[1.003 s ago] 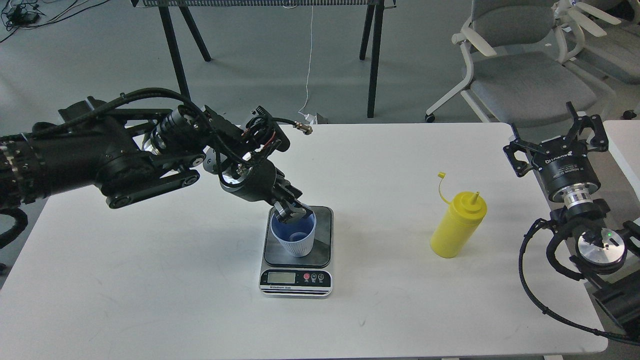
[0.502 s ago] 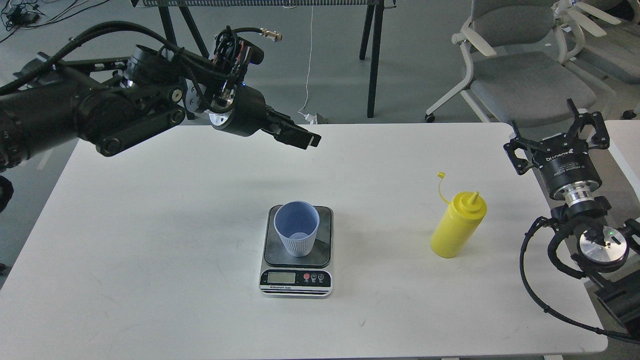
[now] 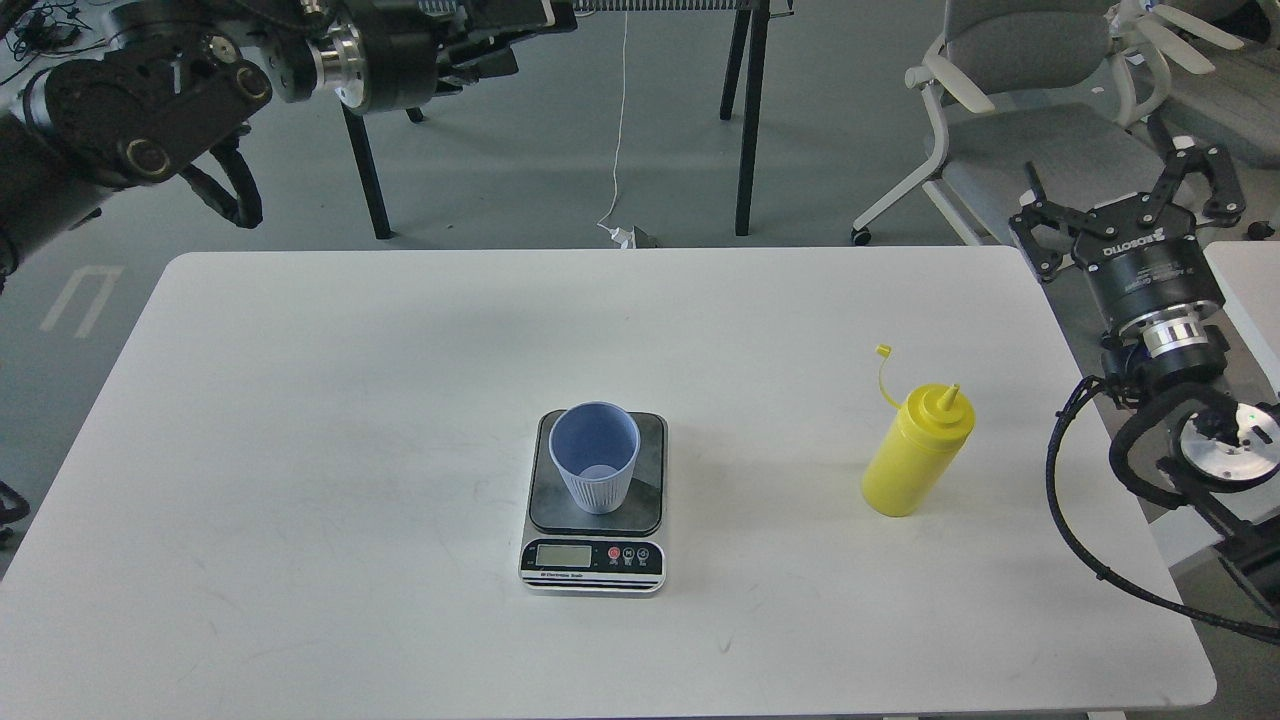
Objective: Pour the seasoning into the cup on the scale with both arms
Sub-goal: 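Open the left gripper and raise it away from the cup, then move the right gripper toward the yellow squeeze bottle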
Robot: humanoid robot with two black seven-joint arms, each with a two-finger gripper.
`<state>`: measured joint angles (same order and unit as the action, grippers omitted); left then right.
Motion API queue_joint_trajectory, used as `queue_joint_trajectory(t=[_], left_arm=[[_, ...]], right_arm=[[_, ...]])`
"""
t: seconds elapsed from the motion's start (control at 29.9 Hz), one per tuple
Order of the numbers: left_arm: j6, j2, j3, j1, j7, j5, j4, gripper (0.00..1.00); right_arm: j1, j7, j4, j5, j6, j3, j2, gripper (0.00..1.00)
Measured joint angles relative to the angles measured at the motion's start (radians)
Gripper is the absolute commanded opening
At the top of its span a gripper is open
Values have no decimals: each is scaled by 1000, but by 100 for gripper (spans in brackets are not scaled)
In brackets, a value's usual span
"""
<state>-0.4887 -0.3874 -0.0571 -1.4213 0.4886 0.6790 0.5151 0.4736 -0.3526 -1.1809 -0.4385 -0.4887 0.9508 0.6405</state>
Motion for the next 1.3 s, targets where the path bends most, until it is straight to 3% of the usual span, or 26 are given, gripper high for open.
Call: queue_joint_trajectory(t=[0.27,0.5,0.77,1.04,1.3], left_arm=[[0,7,26,100,0,-136,-7,99],[0,7,98,197,0,-138,-8,99],[0,11,106,228,0,-136,-7,99],[0,19,108,229,0,-136,-7,99],[0,9,127,236,0,-138,-7,99]], right_arm=[[-164,52,-171,-479,0,33,226,100],[-451,43,-216,-545,0,30,262,100],[-642,50,-230,-421,0,-13,176,100],[-646,49,-164,-217,0,-81,-26,100],[-602,52,-70,-128,0,-140,-143,100]])
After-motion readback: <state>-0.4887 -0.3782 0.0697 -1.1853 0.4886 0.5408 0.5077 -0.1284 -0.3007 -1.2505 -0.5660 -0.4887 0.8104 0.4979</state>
